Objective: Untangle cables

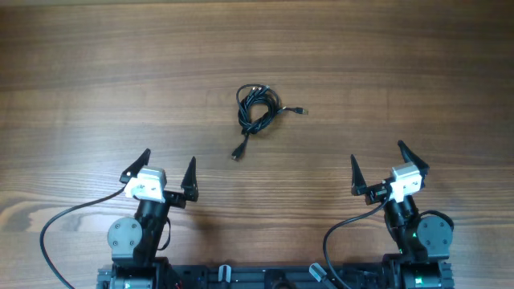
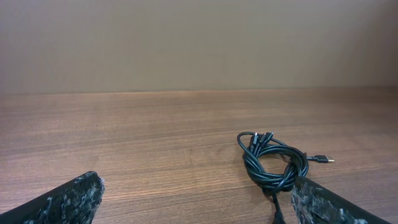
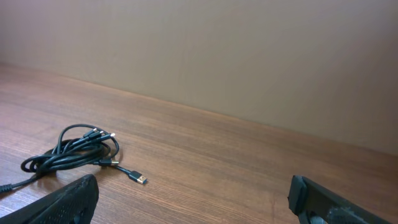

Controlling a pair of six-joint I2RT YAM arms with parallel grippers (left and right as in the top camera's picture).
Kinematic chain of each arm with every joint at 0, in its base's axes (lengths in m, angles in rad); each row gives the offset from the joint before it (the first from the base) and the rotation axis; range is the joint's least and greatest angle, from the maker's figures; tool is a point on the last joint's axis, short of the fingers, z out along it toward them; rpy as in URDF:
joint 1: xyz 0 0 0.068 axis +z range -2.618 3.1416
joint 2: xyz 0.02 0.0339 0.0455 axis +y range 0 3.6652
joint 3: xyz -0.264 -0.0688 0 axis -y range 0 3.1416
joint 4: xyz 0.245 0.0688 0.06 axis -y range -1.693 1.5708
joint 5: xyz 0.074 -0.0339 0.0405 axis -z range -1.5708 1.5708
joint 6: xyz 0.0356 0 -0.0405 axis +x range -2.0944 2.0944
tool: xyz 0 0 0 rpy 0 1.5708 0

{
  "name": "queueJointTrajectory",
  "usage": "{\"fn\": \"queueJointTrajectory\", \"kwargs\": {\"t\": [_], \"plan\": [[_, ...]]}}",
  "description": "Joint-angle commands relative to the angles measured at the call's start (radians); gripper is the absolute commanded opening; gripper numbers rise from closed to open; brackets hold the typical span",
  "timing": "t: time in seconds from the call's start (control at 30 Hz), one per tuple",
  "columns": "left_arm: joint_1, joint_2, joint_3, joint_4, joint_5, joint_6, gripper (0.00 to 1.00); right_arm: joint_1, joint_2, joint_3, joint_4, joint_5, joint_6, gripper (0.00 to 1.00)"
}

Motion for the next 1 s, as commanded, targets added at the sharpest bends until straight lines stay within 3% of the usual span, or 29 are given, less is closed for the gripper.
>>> {"fn": "queueJointTrajectory", "kwargs": {"t": [0.0,0.63,0.97], "plan": [[0.005,-0.007,-0.006,-0.003,-0.006,0.019,1.0,0.005,-0.005,-0.001,0.006,-0.016,-0.014,1.0],[0.005,-0.007,-0.006,0.002,-0.005,0.018,1.0,0.005,-0.005,-0.001,0.005,-0.023,0.043,1.0],[0.005,0.004,0.038,0.022,0.018,-0.005,1.0,0.005,0.025,0.04,-0.022,-0.167,0.043,1.0]]}}
